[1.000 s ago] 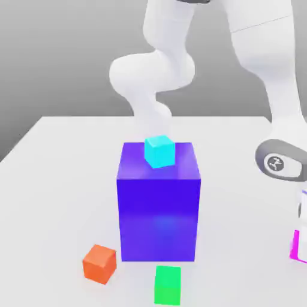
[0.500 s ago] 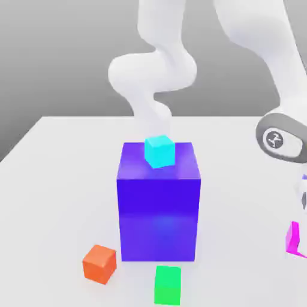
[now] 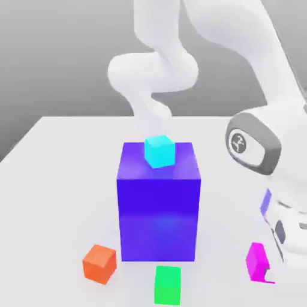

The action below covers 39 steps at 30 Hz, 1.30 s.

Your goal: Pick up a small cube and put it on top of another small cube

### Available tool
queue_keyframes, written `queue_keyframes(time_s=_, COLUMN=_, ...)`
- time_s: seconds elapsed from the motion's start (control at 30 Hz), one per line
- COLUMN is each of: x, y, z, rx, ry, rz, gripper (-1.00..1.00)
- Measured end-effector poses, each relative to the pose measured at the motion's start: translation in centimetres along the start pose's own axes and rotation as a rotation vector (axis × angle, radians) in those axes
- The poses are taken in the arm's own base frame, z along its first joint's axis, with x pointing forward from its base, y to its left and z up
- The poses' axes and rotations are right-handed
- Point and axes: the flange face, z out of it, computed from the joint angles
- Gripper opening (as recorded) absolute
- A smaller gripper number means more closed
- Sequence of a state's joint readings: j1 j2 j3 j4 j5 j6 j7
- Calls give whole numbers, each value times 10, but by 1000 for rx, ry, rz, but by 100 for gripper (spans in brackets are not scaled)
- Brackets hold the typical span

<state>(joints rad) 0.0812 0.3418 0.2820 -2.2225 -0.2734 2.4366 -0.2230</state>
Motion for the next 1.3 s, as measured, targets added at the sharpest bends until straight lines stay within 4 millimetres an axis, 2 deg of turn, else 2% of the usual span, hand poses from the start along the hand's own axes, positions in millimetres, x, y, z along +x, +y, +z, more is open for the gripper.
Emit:
queue_keyframes(time_s=0.33, x=-30, y=67, z=-23, rx=0, ry=9, rz=-237, gripper=-100)
queue_keyframes(time_s=0.6, x=-70, y=88, z=-27, rx=-5, ry=46, rz=-488, gripper=-100)
queue_keyframes(time_s=0.93, x=-123, y=104, z=-23, rx=-17, ry=99, rz=-803, gripper=-100)
queue_keyframes(time_s=1.07, x=-143, y=91, z=-7, rx=-26, ry=124, rz=-935, gripper=-100)
queue_keyframes(time_s=1.27, x=-139, y=87, z=45, rx=-29, ry=128, rz=-958, gripper=-100)
queue_keyframes(time_s=1.3, x=-139, y=86, z=54, rx=-28, ry=128, rz=-957, gripper=100)
